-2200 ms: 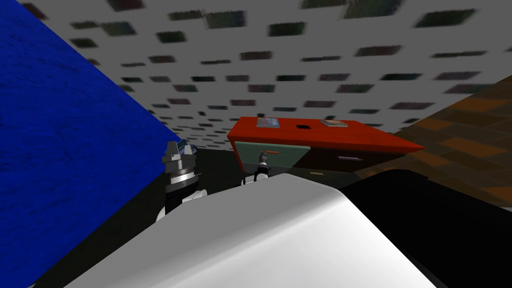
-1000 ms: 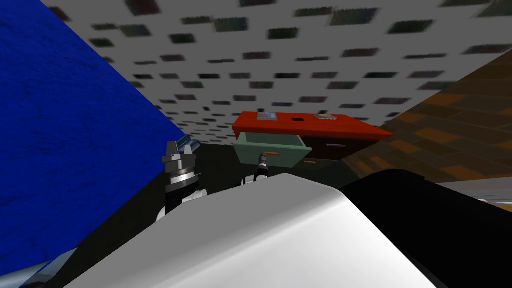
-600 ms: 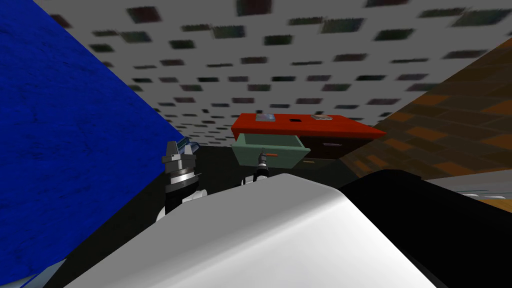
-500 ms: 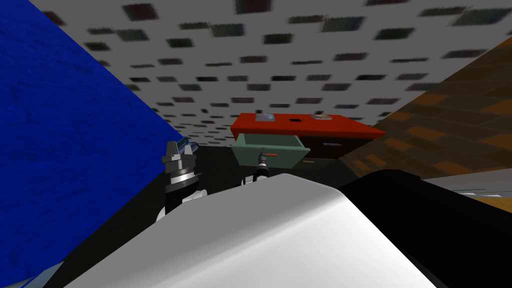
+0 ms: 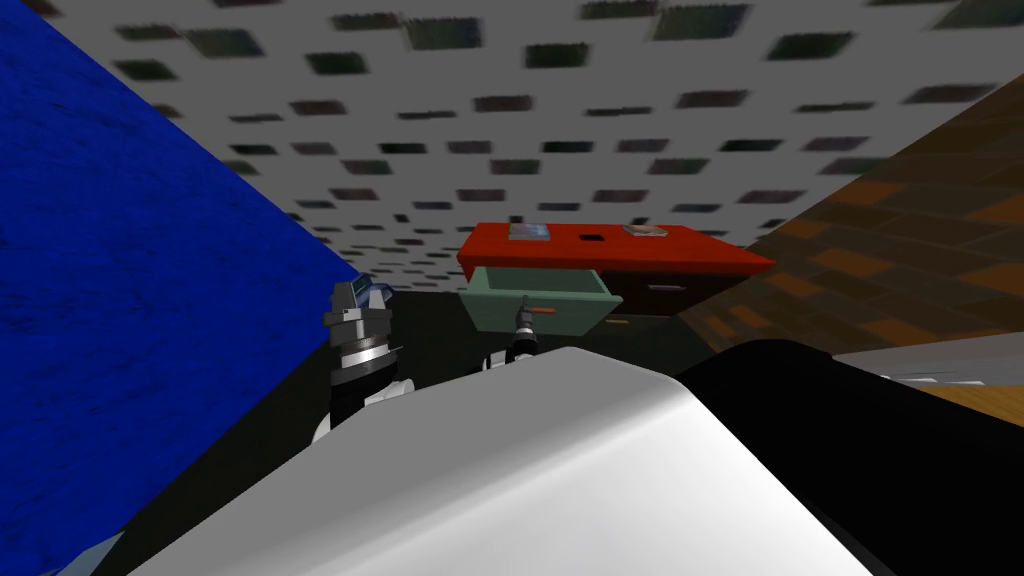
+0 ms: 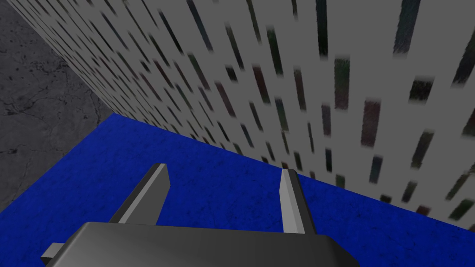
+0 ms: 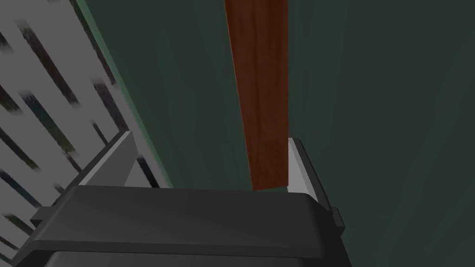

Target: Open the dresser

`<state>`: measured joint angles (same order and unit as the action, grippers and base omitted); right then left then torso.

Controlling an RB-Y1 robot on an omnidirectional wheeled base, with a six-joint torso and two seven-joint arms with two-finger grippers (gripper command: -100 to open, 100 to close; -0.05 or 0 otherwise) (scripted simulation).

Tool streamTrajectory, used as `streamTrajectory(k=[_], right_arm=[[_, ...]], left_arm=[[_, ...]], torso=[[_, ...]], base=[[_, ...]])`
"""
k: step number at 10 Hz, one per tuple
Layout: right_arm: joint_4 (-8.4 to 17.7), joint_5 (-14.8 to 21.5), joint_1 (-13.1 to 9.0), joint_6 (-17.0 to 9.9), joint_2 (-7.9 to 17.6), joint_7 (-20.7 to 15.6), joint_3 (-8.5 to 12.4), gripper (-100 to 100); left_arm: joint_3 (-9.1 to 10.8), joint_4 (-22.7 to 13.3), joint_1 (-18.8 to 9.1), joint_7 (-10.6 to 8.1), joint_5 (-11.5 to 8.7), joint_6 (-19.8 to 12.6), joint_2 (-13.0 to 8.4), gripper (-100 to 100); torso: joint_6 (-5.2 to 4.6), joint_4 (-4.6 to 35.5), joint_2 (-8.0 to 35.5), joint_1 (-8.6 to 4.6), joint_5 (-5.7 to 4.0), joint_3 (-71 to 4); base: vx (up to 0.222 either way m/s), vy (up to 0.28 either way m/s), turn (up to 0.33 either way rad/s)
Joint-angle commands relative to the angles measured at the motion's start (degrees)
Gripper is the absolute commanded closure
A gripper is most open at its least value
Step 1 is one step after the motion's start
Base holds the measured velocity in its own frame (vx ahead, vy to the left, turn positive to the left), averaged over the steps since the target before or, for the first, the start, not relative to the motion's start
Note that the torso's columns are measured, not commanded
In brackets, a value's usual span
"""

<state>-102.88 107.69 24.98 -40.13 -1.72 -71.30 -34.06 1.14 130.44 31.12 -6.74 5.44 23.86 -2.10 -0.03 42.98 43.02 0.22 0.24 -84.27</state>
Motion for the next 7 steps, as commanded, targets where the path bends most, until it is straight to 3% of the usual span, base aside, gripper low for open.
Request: streamTrajectory(k=[1,2,3,7], right_arm=[[-2.99,-0.70,0.25,0.47,-0.29,-2.15,-0.86,-100],[-1.85,-1.31,1.04,0.92,0.01,-2.33,-0.43,-100],[-1.66,-1.47,1.16,1.08,0.06,-2.49,-0.35,0],[-0.86,-1.78,1.67,1.25,0.18,-2.41,-0.37,0]], left_arm=[[0.00,0.00,0.00,0.00,0.00,0.00,0.00,0],[0.00,0.00,0.00,0.00,0.00,0.00,0.00,0],[0.00,0.00,-0.01,0.00,0.00,0.00,0.00,0],[0.00,0.00,-0.01,0.00,0.00,0.00,0.00,0]], torso=[[-0.02,0.16,0.14,0.03,0.05,0.04],[-0.02,0.25,0.25,0.04,0.08,0.09],[-0.01,-0.01,0.14,0.00,0.00,0.10],[0.00,-0.53,-0.59,-0.19,-0.16,-0.26]], base=[[0.013,0.002,-0.018],[0.015,0.001,0.003],[0.009,0.002,0.006],[0.000,0.000,0.000]])
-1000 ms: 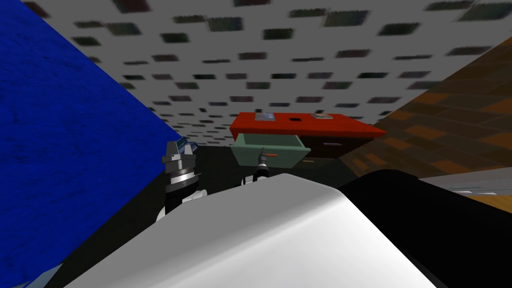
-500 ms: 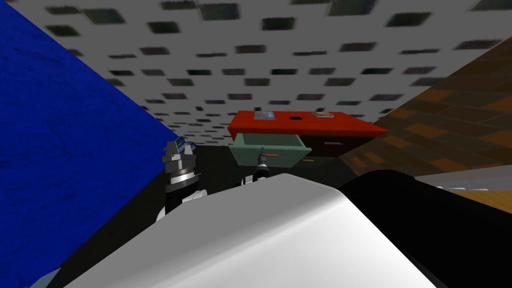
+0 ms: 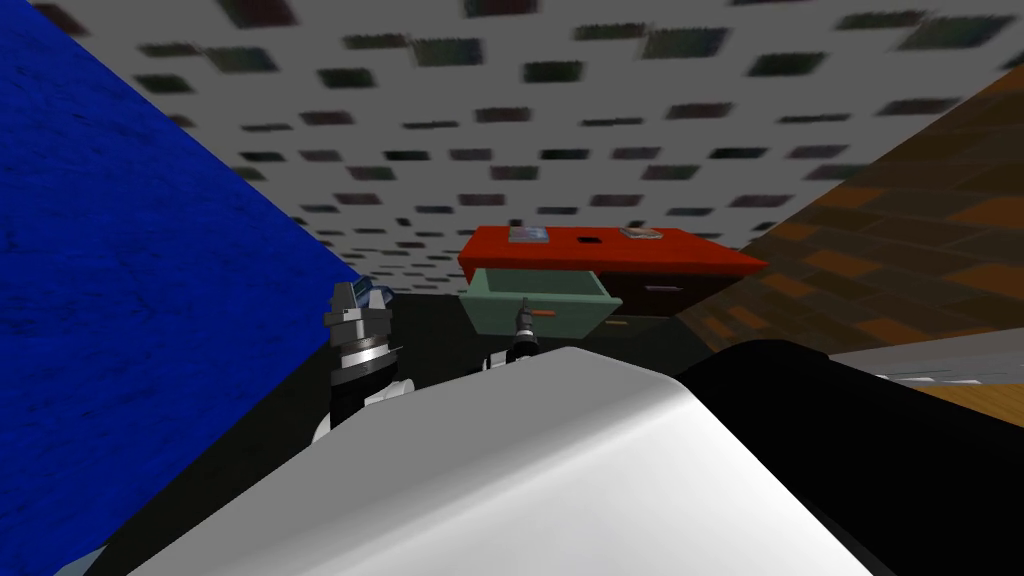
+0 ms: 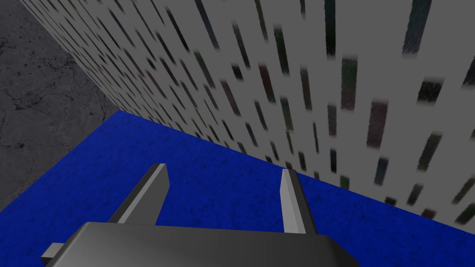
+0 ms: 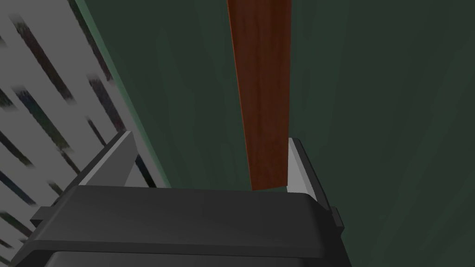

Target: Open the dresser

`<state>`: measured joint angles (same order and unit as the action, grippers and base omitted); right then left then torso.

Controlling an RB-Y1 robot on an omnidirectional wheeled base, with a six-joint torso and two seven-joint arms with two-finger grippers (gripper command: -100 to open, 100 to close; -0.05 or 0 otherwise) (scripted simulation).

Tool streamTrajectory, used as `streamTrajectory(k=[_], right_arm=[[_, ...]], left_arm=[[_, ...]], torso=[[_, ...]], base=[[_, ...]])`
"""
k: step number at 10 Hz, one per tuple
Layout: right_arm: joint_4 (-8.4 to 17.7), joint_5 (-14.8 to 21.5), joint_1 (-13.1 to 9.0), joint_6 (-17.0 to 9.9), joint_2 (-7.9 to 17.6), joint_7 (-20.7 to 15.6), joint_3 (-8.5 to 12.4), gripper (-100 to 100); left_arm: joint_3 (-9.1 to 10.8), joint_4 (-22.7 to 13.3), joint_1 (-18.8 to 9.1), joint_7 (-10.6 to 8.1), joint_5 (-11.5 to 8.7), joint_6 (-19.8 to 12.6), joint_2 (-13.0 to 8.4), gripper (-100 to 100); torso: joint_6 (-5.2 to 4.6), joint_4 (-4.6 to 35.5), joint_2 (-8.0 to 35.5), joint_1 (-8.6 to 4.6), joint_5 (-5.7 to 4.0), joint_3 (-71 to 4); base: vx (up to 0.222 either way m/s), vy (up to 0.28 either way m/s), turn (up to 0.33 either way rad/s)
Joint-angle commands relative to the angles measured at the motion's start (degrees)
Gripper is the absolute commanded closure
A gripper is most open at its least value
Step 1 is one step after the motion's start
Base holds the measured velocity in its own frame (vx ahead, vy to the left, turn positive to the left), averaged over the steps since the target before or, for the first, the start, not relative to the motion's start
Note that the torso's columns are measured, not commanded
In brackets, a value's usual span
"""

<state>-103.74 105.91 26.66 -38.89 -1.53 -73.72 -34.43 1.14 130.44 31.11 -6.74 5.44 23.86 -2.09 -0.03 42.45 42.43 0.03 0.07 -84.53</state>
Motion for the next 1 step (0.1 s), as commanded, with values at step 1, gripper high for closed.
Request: streamTrajectory(k=[1], right_arm=[[0.07,-0.03,0.05,0.02,0.01,0.02,-0.01,0]], left_arm=[[0.00,0.00,0.00,0.00,0.00,0.00,0.00,0]], torso=[[0.01,-0.06,-0.06,-0.01,-0.02,-0.02]], base=[[0.000,0.000,0.000]])
